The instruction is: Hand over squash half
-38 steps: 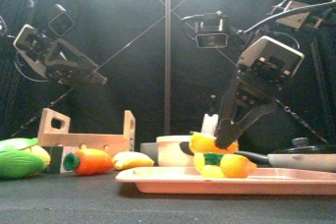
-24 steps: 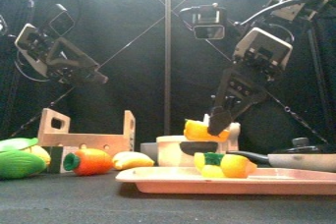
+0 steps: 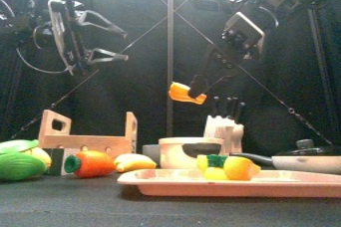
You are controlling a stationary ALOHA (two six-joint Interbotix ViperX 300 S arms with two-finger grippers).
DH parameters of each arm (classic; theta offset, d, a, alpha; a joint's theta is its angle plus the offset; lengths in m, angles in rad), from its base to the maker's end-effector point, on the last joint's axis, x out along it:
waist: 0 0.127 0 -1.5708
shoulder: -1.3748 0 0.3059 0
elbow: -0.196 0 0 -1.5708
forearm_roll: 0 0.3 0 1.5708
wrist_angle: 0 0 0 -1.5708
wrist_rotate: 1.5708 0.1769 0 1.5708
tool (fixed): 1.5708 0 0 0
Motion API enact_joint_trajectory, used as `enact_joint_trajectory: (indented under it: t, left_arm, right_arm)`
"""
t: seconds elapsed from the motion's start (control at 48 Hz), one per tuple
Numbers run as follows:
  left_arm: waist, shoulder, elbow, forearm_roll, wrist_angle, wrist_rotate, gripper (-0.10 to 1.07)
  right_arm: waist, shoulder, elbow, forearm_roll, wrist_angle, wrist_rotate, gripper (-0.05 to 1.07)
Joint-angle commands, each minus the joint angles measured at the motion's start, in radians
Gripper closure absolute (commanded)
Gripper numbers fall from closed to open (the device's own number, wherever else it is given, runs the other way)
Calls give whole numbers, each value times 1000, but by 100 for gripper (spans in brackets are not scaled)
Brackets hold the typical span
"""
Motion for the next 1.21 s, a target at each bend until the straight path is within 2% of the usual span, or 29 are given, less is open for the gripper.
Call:
enact_joint_trajectory:
  t: [0.0,0.229,0.333,0.479,0.667,1.042,1.188]
  left_arm:
    - [-20,41,-51,-20,-9,-3,9]
    - [-23,163,-109,-101,-9,0,9]
    - [-21,199,-133,-109,-9,0,9]
    - [-18,232,-153,-104,-9,-2,7]
    - [-14,258,-156,-120,-9,-3,-5]
    - [-15,328,-229,-201,-3,-5,-6]
    - [-12,359,-250,-273,-3,-2,-6]
  right_arm:
    - [-11,-38,-34,-29,2,2,23]
    - [-11,-38,-52,-55,11,2,23]
    - [-11,-40,-51,-55,12,2,23]
    - [-11,-35,-51,-55,12,2,23]
    - [-11,-35,-52,-64,12,2,23]
    - [-11,-18,-67,-84,12,2,23]
    - [-11,-14,-67,-84,12,2,23]
